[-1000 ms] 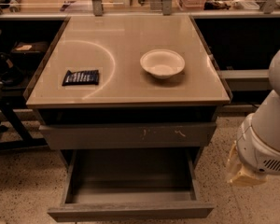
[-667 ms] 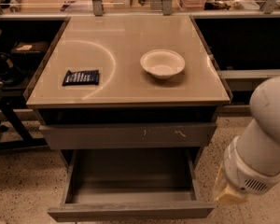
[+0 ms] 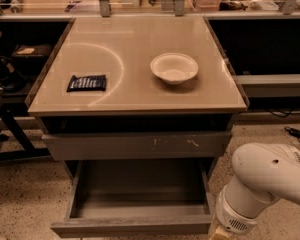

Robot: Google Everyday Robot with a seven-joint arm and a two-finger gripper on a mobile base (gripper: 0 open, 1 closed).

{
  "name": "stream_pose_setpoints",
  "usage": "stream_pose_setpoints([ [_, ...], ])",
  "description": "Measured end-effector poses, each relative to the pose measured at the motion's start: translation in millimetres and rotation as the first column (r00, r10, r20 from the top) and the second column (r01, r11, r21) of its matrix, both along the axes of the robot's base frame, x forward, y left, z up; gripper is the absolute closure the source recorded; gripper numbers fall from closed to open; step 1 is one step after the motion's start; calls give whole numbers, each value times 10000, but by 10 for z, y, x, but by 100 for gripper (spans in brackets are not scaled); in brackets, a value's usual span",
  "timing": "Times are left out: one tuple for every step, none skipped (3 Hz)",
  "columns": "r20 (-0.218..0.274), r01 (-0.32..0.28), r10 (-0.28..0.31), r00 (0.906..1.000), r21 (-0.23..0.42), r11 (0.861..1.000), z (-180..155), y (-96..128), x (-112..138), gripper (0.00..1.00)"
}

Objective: Close middle drawer

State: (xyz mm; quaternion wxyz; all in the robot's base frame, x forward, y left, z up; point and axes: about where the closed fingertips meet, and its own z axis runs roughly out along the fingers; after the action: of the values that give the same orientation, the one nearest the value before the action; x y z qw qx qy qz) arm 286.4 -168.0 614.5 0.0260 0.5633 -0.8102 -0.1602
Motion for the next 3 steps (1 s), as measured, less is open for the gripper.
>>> stream_pose_setpoints([
  [9, -4, 4, 10000, -13, 10000, 7, -1, -2, 100],
  [58, 71, -71, 10000, -41, 10000, -259, 98, -9, 100],
  [57, 648, -649, 9979, 102, 9978, -820, 221, 140, 100],
])
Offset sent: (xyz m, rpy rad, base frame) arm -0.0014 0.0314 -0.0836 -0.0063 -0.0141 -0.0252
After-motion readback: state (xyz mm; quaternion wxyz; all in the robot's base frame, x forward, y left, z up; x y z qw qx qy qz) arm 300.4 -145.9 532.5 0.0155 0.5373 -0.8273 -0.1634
